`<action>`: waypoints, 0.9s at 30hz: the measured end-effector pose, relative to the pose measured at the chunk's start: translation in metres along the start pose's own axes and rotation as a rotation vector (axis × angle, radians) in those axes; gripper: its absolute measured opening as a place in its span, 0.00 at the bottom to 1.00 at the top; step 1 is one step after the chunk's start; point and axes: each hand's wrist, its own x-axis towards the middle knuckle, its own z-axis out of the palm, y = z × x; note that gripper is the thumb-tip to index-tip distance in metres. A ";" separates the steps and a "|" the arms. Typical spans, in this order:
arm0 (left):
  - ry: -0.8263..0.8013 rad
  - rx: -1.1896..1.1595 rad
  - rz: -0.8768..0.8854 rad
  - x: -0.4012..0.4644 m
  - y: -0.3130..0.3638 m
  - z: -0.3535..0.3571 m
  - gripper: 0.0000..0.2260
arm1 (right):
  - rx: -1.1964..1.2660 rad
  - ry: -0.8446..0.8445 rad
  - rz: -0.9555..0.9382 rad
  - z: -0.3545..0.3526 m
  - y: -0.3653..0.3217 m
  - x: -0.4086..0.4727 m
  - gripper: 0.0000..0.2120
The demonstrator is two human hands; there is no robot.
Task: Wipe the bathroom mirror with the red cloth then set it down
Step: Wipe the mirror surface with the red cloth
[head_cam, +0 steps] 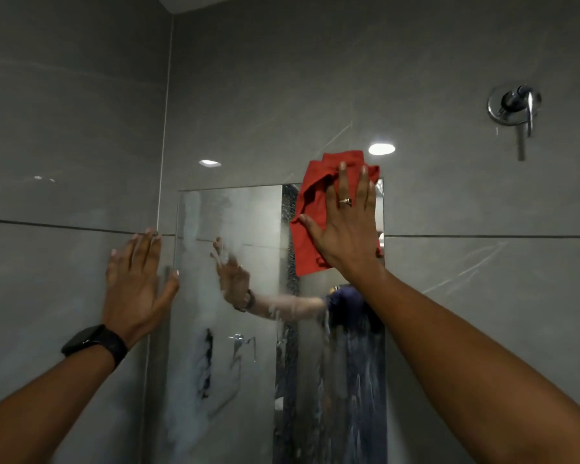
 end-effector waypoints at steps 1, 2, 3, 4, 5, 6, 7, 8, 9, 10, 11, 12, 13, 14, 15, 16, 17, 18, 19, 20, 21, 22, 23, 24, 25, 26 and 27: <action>0.006 0.018 0.010 0.000 0.001 0.004 0.39 | -0.010 -0.007 -0.038 0.004 -0.002 -0.004 0.45; 0.007 0.038 0.025 0.002 0.002 0.007 0.39 | -0.024 -0.012 -0.086 0.007 -0.003 -0.010 0.44; 0.002 0.057 0.044 0.004 0.003 0.010 0.39 | -0.032 -0.018 -0.126 0.011 -0.003 -0.019 0.43; 0.001 0.075 0.067 0.005 0.002 0.013 0.39 | -0.030 -0.023 -0.152 0.014 -0.002 -0.029 0.42; 0.009 0.099 0.096 0.008 -0.002 0.012 0.38 | -0.023 -0.019 -0.160 0.017 0.002 -0.039 0.40; 0.027 0.132 0.128 0.011 -0.010 0.009 0.37 | -0.015 0.000 -0.154 0.019 0.010 -0.050 0.39; 0.048 0.179 0.156 0.015 -0.023 0.004 0.36 | -0.006 0.029 -0.136 0.019 0.019 -0.058 0.38; 0.061 0.232 0.172 0.018 -0.042 -0.003 0.36 | -0.002 0.055 -0.108 0.017 0.029 -0.064 0.38; 0.069 0.283 0.173 0.020 -0.065 -0.012 0.36 | -0.004 0.078 -0.067 0.013 0.037 -0.064 0.37; 0.074 0.332 0.165 0.021 -0.088 -0.022 0.37 | -0.008 0.091 -0.022 0.009 0.041 -0.059 0.36; 0.065 0.381 0.163 0.021 -0.108 -0.032 0.39 | -0.010 0.098 0.022 0.006 0.042 -0.049 0.36; 0.048 0.438 0.180 0.021 -0.124 -0.039 0.40 | -0.004 0.094 0.060 0.001 0.039 -0.037 0.36; 0.027 0.495 0.205 0.020 -0.133 -0.043 0.40 | 0.000 0.083 0.079 -0.002 0.036 -0.026 0.37; 0.030 0.549 0.220 0.019 -0.139 -0.051 0.40 | 0.008 0.070 0.069 -0.003 0.027 -0.015 0.38; 0.049 0.576 0.222 0.019 -0.141 -0.055 0.39 | 0.000 0.053 0.037 -0.004 0.019 -0.008 0.39; 0.079 0.581 0.220 0.018 -0.140 -0.058 0.39 | -0.010 0.029 -0.002 -0.003 0.011 -0.005 0.40; 0.107 0.595 0.223 0.016 -0.140 -0.060 0.39 | -0.007 0.009 -0.038 0.001 0.001 -0.003 0.40; 0.129 0.607 0.236 0.015 -0.141 -0.061 0.39 | -0.011 -0.013 -0.065 0.005 -0.008 -0.003 0.41; 0.142 0.619 0.260 0.013 -0.144 -0.062 0.39 | -0.023 -0.038 -0.083 0.011 -0.018 -0.006 0.41; 0.152 0.632 0.286 0.013 -0.148 -0.062 0.39 | -0.042 -0.061 -0.106 0.018 -0.029 -0.010 0.42; 0.163 0.640 0.306 0.013 -0.152 -0.061 0.39 | -0.064 -0.079 -0.145 0.026 -0.038 -0.018 0.42; 0.172 0.641 0.317 0.013 -0.155 -0.061 0.39 | -0.073 -0.096 -0.190 0.032 -0.044 -0.028 0.42; 0.179 0.646 0.319 0.013 -0.157 -0.060 0.39 | -0.063 -0.113 -0.231 0.037 -0.046 -0.039 0.41; 0.179 0.656 0.320 0.014 -0.159 -0.059 0.39 | -0.048 -0.126 -0.266 0.041 -0.043 -0.049 0.41; 0.174 0.661 0.328 0.014 -0.162 -0.057 0.39 | -0.044 -0.136 -0.292 0.042 -0.036 -0.061 0.41; 0.166 0.661 0.337 0.014 -0.165 -0.056 0.40 | -0.051 -0.133 -0.306 0.043 -0.025 -0.071 0.41; 0.162 0.662 0.341 0.016 -0.169 -0.055 0.40 | -0.059 -0.123 -0.302 0.041 -0.011 -0.076 0.41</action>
